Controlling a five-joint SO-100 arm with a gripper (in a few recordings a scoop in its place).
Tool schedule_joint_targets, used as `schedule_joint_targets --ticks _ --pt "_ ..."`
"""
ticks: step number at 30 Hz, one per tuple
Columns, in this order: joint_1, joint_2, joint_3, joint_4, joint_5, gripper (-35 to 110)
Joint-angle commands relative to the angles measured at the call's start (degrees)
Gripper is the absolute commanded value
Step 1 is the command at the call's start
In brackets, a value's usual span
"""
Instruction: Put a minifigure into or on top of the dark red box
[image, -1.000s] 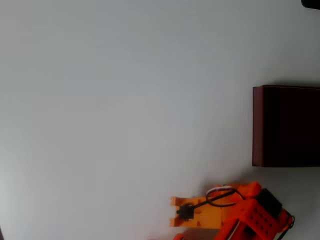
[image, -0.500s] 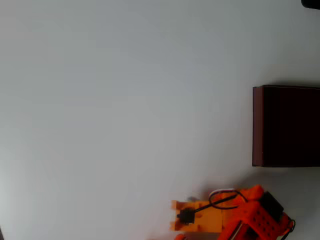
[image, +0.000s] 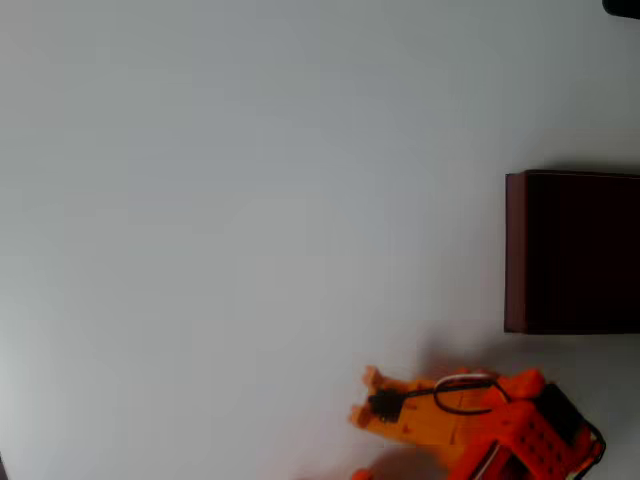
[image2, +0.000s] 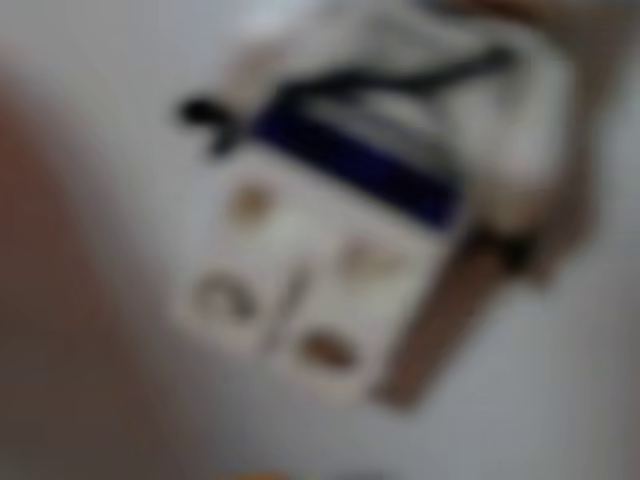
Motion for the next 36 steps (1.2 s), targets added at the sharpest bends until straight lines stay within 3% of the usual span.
schedule_joint_targets --ticks 1,11,18,22,25,29,36 --pt "1.32 0.88 -1.32 -0.53 3.60 22" --pt "8.79 -1.76 -4.04 -1.05 6.50 21" --pt "13.36 -4.48 -14.41 8.35 8.17 22" --pt "9.93 2.02 -15.56 3.87 10.37 22" --pt "4.83 4.66 -20.13 3.87 23.99 21" --pt "4.83 6.77 -23.29 11.34 56.16 24" --pt "1.76 11.69 -20.65 27.77 103.10 1"
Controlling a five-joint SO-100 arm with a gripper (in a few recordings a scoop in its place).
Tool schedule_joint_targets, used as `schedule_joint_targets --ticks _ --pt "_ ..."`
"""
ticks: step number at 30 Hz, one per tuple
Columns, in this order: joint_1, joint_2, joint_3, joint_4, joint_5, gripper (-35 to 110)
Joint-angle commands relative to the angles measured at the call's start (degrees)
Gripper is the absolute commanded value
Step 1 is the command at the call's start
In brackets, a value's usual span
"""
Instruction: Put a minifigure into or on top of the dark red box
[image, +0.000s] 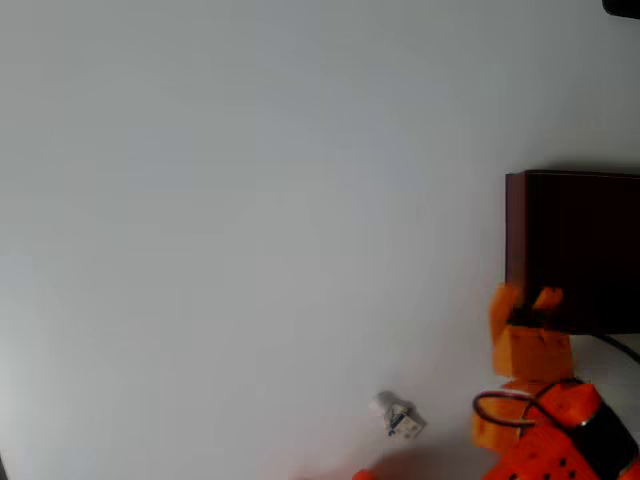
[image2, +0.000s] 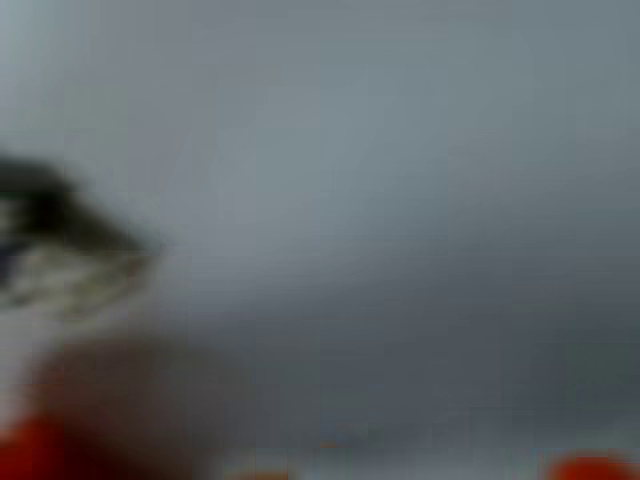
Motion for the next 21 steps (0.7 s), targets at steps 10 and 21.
schedule_joint_targets --ticks 10,21 --pt "-9.40 7.38 6.86 8.26 71.54 21" --pt "-20.65 8.70 20.83 -13.18 93.43 23"
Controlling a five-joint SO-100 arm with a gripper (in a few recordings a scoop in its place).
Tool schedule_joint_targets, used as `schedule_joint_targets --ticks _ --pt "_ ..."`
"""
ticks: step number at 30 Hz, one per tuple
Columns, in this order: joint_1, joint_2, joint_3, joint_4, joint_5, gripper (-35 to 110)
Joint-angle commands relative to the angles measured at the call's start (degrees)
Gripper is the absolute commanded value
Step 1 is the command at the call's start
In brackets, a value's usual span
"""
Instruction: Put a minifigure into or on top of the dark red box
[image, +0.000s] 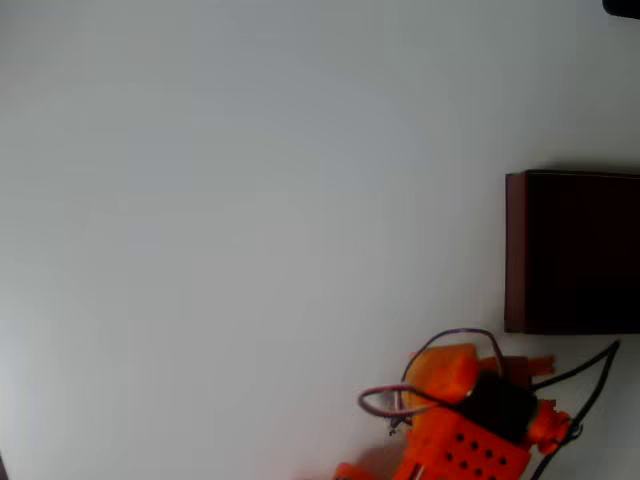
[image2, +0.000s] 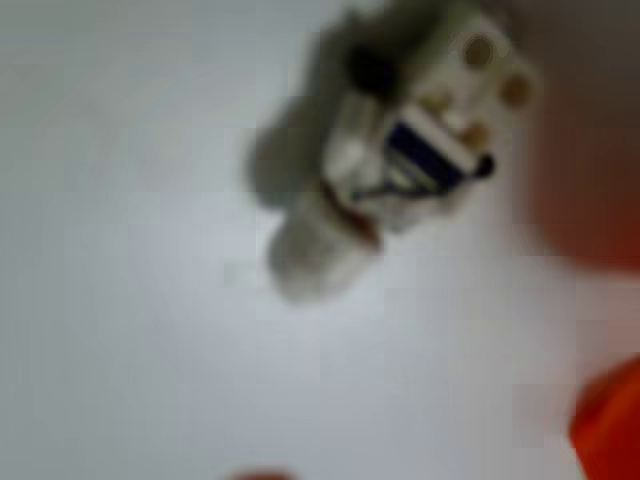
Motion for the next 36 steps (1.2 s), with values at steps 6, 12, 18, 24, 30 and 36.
schedule_joint_targets --ticks 6,12,18,24,30,36 --pt "-2.64 -2.37 8.61 -14.50 4.92 23" --pt "-0.18 -5.10 4.04 -7.12 6.86 23" --pt "2.29 -6.77 2.11 -3.87 8.09 24" --pt "1.14 -9.67 0.88 -4.31 9.14 24" --pt "0.88 -10.63 1.41 -5.19 11.07 25" --pt "-0.53 -10.20 5.62 -10.55 13.80 25"
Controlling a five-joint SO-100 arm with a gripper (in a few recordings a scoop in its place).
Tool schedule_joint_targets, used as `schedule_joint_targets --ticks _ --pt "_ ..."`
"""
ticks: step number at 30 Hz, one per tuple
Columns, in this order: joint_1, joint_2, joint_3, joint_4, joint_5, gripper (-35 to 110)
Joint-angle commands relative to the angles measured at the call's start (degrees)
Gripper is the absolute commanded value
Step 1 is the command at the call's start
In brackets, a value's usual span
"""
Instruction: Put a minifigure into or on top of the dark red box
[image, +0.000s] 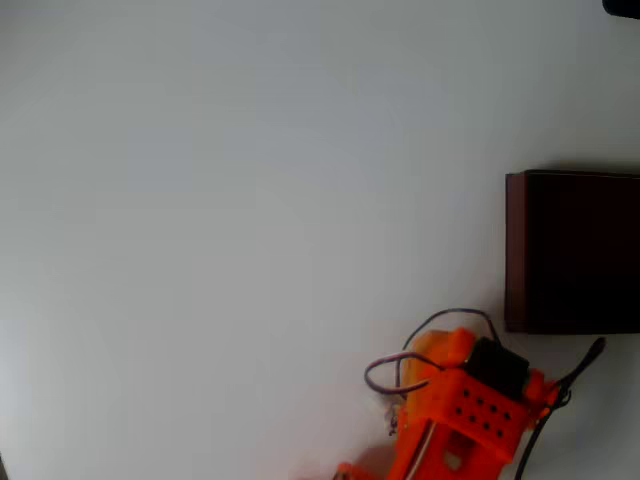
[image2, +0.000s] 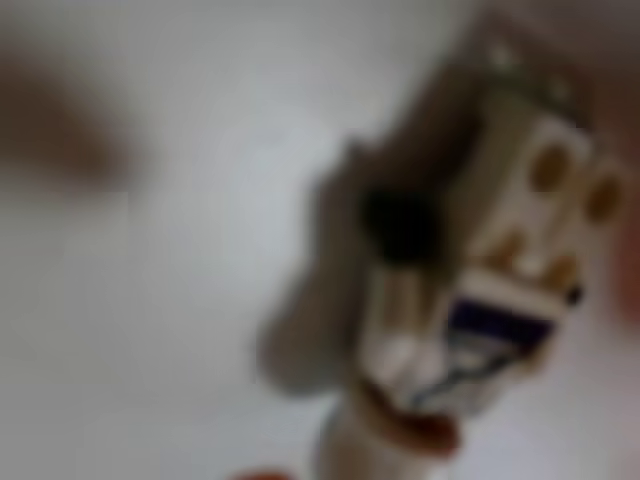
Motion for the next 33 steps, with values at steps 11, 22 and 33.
schedule_joint_targets --ticks 11,22,33 --pt "-3.43 2.99 3.69 -2.46 6.94 25" --pt "-7.38 13.71 18.28 -22.24 10.28 25" --pt "-4.48 15.47 22.68 -30.67 4.92 25"
